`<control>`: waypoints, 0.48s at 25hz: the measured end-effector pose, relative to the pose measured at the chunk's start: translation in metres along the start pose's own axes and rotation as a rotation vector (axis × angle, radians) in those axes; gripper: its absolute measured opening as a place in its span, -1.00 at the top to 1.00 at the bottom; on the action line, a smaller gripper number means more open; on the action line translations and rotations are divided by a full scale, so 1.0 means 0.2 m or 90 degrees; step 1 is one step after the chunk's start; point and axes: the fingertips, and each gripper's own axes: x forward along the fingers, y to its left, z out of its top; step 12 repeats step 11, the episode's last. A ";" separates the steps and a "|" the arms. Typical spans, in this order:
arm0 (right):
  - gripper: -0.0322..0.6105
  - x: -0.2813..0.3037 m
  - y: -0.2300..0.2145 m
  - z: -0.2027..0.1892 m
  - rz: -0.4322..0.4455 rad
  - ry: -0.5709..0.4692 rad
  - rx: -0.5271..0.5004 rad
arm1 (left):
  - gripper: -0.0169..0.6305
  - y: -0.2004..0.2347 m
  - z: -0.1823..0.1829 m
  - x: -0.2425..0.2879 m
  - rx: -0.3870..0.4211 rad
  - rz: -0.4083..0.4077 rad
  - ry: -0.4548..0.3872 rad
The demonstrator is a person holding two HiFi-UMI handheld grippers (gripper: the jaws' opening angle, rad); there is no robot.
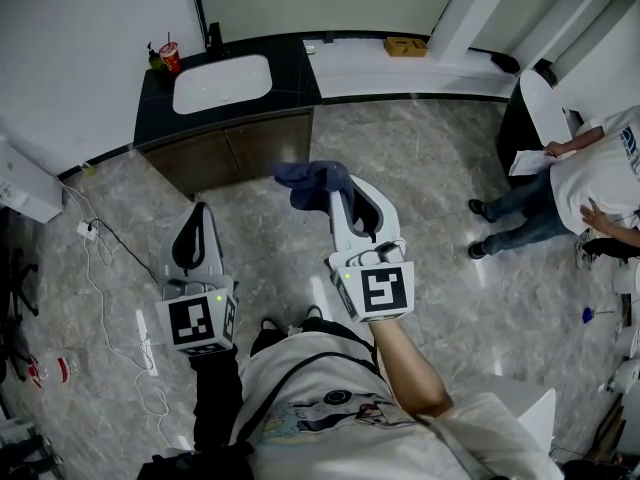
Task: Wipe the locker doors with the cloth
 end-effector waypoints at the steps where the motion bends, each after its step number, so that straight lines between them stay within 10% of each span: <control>1: 0.76 0.00 0.00 0.00 0.000 0.001 -0.001 | 0.94 0.00 0.00 0.00 -0.001 0.000 0.002; 12: 0.77 0.01 -0.01 -0.02 0.009 0.002 -0.003 | 0.94 -0.02 -0.02 0.01 0.000 0.004 0.006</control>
